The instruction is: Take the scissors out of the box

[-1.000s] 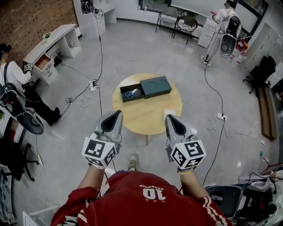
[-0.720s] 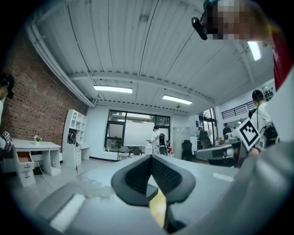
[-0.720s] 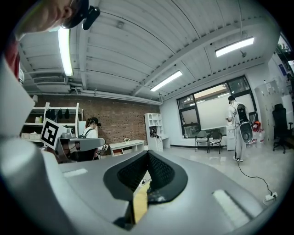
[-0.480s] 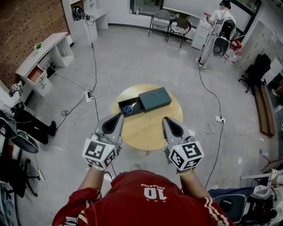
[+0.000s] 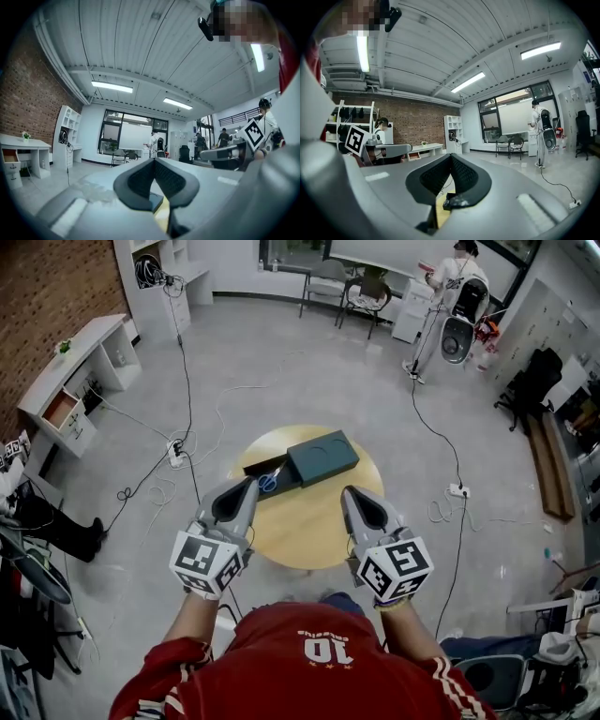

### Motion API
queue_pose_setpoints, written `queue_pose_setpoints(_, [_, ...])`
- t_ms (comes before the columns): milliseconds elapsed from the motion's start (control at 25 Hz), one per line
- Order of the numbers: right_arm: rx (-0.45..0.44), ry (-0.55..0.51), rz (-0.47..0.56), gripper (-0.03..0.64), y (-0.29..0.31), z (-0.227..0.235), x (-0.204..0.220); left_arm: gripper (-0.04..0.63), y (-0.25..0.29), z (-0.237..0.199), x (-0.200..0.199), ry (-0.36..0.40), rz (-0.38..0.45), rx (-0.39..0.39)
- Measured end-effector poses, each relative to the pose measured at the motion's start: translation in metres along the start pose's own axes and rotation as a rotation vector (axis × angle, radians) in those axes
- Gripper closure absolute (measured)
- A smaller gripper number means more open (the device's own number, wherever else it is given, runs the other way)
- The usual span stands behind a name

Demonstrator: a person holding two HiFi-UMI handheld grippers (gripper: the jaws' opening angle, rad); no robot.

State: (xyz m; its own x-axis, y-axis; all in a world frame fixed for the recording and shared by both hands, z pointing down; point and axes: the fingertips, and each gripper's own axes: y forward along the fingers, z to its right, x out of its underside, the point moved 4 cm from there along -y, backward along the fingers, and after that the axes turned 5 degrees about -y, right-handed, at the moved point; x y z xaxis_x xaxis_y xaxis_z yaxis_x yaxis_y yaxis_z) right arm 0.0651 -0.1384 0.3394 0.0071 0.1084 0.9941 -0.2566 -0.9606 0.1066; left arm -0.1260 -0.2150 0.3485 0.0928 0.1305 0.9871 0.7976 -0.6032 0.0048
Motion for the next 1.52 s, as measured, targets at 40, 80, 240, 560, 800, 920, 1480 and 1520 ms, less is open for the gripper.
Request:
queue_pose_setpoints(40, [0.002,0.001,0.0,0.617,0.002,0.0,0.0,0.592,0.002,-0.002,0.001,-0.004,-0.002,0.001])
queue_pose_setpoints(80, [0.003,0.003,-0.001,0.617,0.003,0.002,0.0,0.592,0.004,-0.003,0.002,-0.009,-0.003,0.002])
queue_pose_setpoints(240, [-0.001,0.015,-0.003,0.617,-0.001,0.028,0.006,0.592,0.023,0.013,0.008,-0.011,-0.007,-0.001])
queue_pose_setpoints(560, [-0.06,0.031,0.009,0.617,0.031,0.049,0.007,0.592,0.039,-0.003,0.014,0.016,-0.036,-0.057])
queue_pose_setpoints(800, [-0.107,0.036,0.0,0.617,0.056,0.062,0.009,0.592,0.056,-0.013,0.014,0.052,-0.021,-0.102])
queue_pose_setpoints(920, [-0.123,0.034,-0.004,0.617,0.065,0.067,0.008,0.592,0.066,-0.013,0.014,0.054,-0.019,-0.086])
queue_pose_setpoints(1480, [-0.091,0.08,-0.047,0.617,0.075,0.1,0.029,0.42,0.108,-0.039,0.05,0.028,-0.131,-0.022])
queue_pose_setpoints(1520, [-0.089,0.083,-0.05,0.617,0.075,0.103,0.031,0.42,0.113,-0.043,0.056,0.025,-0.147,-0.026])
